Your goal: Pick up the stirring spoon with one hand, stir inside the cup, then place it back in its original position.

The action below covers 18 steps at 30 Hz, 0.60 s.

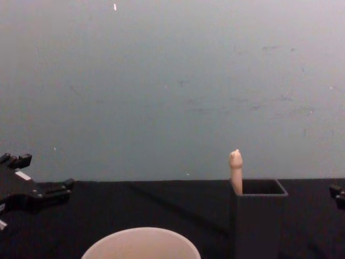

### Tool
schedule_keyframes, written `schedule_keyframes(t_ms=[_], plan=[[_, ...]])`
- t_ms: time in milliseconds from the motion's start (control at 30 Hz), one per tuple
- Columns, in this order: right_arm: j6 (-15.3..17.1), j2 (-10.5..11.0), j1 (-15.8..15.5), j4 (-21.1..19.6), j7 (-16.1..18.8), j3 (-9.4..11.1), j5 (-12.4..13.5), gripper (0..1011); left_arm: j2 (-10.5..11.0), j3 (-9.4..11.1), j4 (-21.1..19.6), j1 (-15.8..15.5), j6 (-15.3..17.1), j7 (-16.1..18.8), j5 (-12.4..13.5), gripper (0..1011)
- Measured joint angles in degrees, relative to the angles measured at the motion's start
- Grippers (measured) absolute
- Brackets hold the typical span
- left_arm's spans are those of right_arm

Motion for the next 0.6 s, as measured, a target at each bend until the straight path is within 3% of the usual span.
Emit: schedule_keyframes(t_ms=[233, 433, 600], plan=[[1.3, 1.1, -2.6, -3.7, 4.4, 2.2, 4.1, 1000, 0.0, 0.0, 0.0, 0.0, 0.0, 0.0, 0.0, 1002], [2.9, 2.4, -5.7, -8.2, 10.4, 4.6, 10.0, 1000, 0.0, 0.0, 0.0, 0.0, 0.0, 0.0, 0.0, 1001], [3.4, 2.9, -7.4, -10.6, 13.6, 5.5, 12.3, 1000, 0.0, 0.0, 0.0, 0.0, 0.0, 0.0, 0.0, 1001]])
